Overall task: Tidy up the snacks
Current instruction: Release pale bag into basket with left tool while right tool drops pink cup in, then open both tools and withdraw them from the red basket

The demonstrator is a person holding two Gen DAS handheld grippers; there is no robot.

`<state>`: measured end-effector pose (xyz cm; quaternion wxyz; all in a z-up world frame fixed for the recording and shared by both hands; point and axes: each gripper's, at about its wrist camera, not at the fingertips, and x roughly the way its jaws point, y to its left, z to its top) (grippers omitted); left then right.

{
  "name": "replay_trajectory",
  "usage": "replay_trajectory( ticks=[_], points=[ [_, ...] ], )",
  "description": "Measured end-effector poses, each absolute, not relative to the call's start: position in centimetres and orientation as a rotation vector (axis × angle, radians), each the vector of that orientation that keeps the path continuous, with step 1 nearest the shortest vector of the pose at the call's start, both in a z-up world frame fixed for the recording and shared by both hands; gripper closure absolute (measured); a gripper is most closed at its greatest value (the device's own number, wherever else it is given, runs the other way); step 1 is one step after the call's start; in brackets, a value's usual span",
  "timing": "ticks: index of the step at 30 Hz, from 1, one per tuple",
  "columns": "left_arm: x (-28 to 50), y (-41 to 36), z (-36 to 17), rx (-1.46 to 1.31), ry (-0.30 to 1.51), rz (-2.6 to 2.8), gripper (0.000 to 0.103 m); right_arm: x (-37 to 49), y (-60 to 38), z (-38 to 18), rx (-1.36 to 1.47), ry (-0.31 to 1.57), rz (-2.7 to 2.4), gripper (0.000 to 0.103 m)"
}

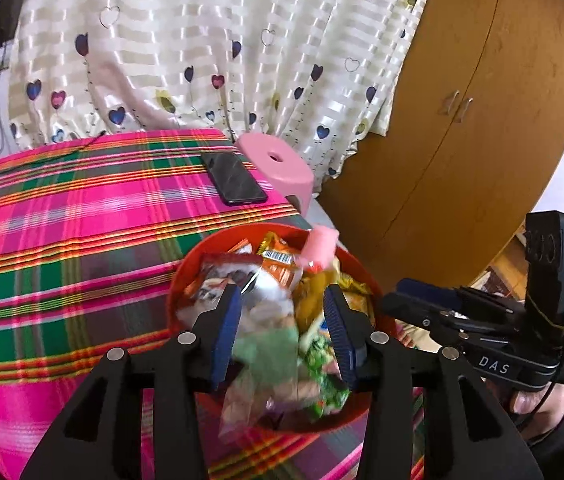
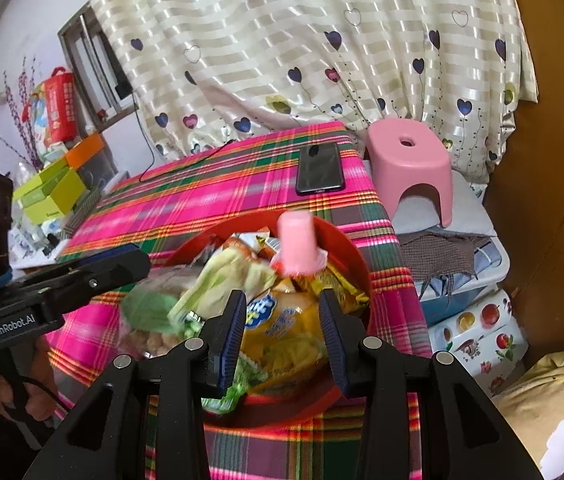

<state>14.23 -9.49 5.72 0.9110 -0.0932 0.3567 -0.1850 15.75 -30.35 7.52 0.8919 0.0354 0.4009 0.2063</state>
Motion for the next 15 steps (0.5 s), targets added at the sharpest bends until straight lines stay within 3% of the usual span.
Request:
replay_trajectory(
  ticks=[15],
  points=[
    [8.8,-8.7,5.0,-0.148,0.755,-0.3,0.059,10.1,-27.2,7.5,-0.072,0.864,0.377,0.049]
  ],
)
